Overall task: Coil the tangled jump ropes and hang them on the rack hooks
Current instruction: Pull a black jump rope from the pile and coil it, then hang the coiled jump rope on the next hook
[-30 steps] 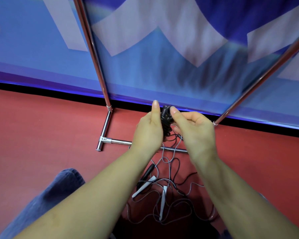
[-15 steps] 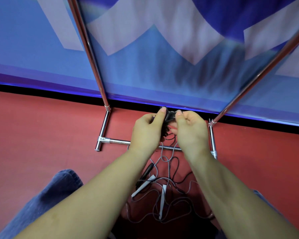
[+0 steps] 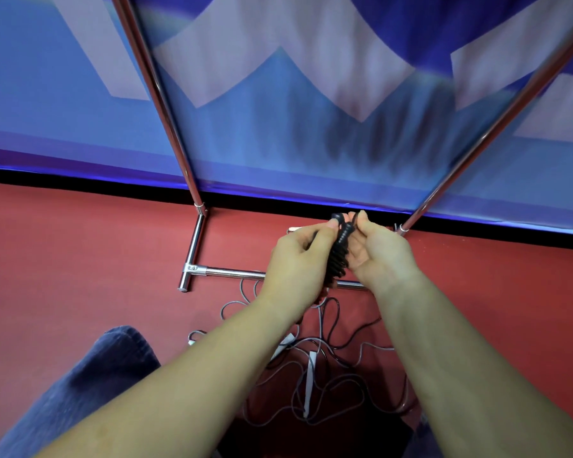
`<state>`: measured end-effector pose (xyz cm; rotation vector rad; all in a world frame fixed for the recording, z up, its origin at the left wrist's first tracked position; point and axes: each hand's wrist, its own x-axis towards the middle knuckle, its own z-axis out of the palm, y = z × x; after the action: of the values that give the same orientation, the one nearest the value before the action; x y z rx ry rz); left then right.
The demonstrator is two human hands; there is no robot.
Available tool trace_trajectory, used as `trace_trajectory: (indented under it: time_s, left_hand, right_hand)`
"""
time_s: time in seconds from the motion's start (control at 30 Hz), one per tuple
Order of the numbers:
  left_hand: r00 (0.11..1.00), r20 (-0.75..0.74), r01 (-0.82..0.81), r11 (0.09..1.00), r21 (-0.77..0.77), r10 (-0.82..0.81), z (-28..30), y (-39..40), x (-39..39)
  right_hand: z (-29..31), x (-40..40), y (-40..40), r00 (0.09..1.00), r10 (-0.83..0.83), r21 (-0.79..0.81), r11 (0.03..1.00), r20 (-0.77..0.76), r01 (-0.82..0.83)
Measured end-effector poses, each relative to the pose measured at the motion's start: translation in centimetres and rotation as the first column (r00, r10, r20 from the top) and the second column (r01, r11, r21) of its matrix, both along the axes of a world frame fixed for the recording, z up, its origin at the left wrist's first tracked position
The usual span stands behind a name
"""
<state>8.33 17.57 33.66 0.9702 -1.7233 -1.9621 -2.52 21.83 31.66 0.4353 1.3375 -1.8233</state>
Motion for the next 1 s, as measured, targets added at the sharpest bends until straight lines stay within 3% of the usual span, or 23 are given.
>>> trace_trajectory:
  time_s: [0.23, 0.43, 0.6, 0.73, 1.0]
  left_hand:
    - [0.995, -0.088, -0.048, 0.996, -0.077, 0.042, 0.8, -0.5, 0.3]
    - [0.978, -0.204, -0.046, 0.998, -0.033, 0.038, 3.4, 2.2, 1.7]
    - [0.973, -0.231, -0.075, 0.97, -0.233, 0.02, 6.8, 5.7, 4.2]
    - [0.988, -0.153, -0.036, 0.903, -0.429, -0.033, 12.0, 6.6, 6.4]
    - [0.97, -0.232, -0.087, 0.773, -0.628, -0.079, 24.7, 8.8, 10.1]
  right_hand:
    - [3.2, 0.5, 0.7, 0.977, -0.045, -0.207, 0.978, -0.207, 0.002]
    - [8.2, 4.3, 4.3, 0.886, 0.033, -0.12, 0.988, -0.463, -0.1]
    - [13.2, 7.8, 7.7, 0.604, 0.205, 0.109, 0.975, -0.77, -0.192]
    - [18.6, 9.1, 10.5, 0.359, 0.269, 0.225, 0.961, -0.894, -0.16]
    - [30.9, 11.8, 14.7, 0.181, 0.271, 0.234, 0.951, -0.945, -0.203]
